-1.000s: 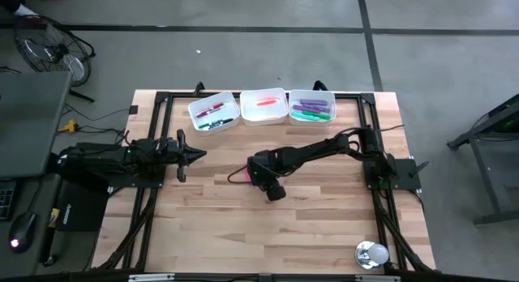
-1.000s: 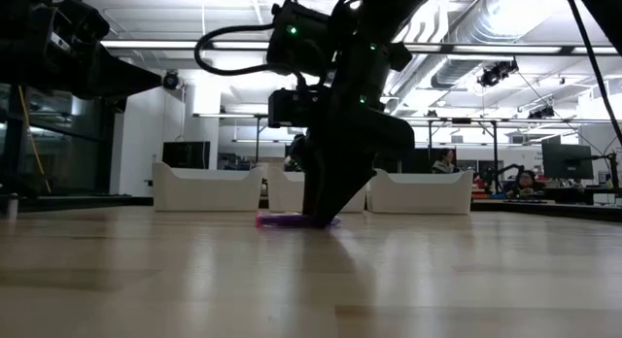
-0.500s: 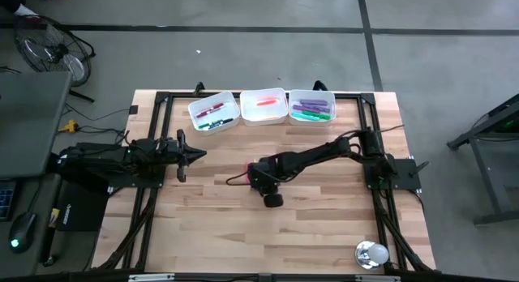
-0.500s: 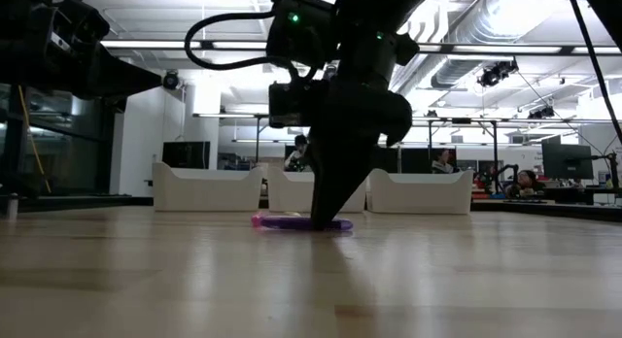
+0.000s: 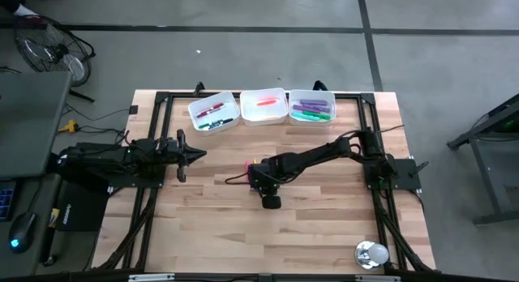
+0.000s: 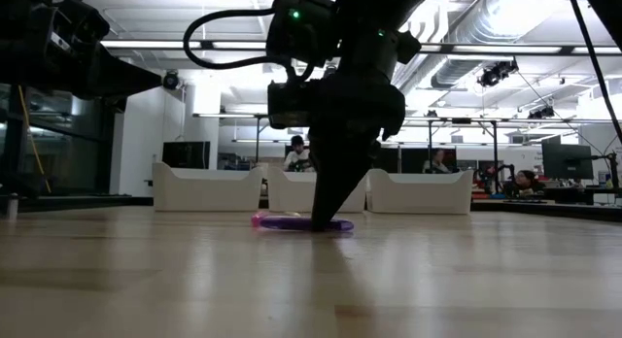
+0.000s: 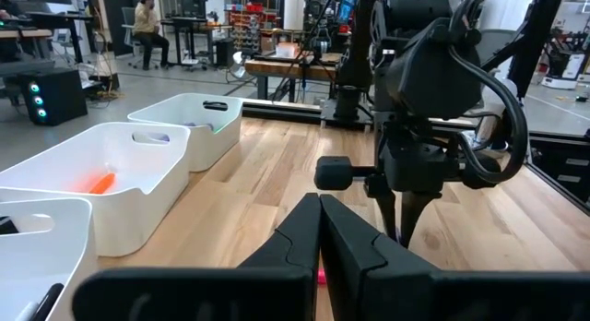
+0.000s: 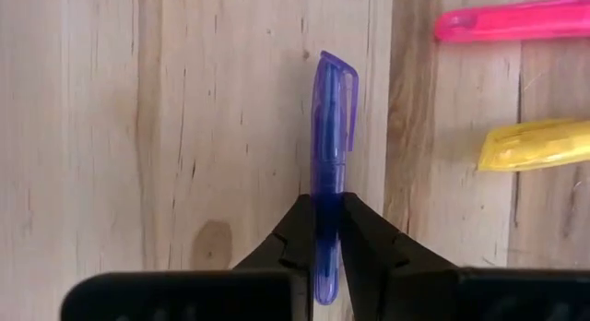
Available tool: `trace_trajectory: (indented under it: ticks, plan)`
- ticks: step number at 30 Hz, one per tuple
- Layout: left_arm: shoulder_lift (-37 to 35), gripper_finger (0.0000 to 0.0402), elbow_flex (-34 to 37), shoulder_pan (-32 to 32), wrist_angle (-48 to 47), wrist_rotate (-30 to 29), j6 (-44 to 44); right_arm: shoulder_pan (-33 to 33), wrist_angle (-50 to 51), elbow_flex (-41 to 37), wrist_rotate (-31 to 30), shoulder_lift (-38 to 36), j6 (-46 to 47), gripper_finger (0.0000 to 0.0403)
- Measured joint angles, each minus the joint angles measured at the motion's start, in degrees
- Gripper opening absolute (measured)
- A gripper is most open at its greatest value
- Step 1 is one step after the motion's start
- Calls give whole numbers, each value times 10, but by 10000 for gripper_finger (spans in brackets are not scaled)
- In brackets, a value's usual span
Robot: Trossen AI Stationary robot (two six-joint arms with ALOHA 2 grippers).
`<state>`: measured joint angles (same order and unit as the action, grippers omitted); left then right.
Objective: Pick & Place Markers
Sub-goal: Put the violet pen into the middle white bin
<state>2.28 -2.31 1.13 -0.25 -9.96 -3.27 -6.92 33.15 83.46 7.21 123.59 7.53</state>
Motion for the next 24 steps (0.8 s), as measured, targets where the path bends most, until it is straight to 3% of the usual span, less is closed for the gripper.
trace_trajectory:
  ticks: [10, 24]
  plan:
    - [0, 7, 0, 0, 0, 0, 0, 0, 21, 21, -11, 1, 6, 24]
    - [0, 7, 0, 0, 0, 0, 0, 19, 199, 183, -75, 8, -20, 23]
